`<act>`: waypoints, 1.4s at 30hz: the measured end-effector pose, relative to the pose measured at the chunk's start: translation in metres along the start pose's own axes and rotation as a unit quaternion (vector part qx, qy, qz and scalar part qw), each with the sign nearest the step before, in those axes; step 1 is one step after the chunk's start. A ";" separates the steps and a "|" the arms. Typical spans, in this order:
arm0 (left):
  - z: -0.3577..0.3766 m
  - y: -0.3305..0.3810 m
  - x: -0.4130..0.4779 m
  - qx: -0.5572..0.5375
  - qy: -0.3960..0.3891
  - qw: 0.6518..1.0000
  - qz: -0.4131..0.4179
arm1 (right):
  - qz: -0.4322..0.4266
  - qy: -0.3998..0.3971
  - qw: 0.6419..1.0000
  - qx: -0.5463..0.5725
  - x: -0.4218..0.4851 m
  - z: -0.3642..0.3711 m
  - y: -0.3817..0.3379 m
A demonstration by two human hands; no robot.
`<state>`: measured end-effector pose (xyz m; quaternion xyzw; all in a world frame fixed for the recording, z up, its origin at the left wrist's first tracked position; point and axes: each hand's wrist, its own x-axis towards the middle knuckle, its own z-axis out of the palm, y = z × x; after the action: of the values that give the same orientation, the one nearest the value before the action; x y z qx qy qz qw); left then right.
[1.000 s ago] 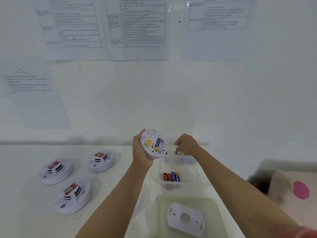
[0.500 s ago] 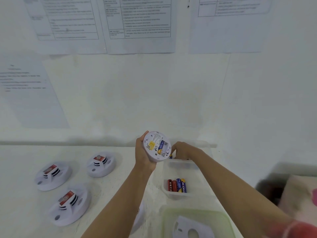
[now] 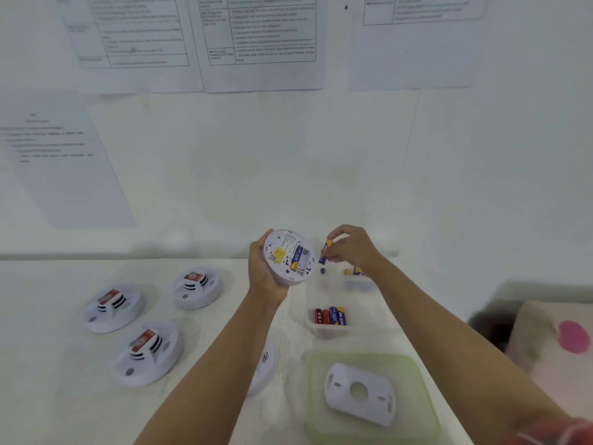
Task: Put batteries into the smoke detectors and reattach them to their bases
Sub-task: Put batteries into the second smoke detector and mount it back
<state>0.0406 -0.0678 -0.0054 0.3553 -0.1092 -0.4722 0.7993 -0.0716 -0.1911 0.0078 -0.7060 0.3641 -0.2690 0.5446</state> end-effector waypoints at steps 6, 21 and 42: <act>-0.004 0.000 -0.036 -0.016 -0.026 1.000 0.008 | -0.037 0.007 0.993 0.109 -0.055 0.003 -0.027; -0.023 -0.001 -0.092 0.009 -0.051 0.997 -0.051 | -0.068 -0.039 0.982 -0.172 -0.137 0.045 -0.033; -0.015 -0.018 -0.086 0.006 -0.032 0.999 -0.041 | -0.040 -0.001 0.983 -0.179 -0.147 0.032 -0.024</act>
<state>-0.0096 0.0053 -0.0149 0.3492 -0.1233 -0.5147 0.7732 -0.1285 -0.0510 0.0247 -0.8065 0.3773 -0.2198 0.3985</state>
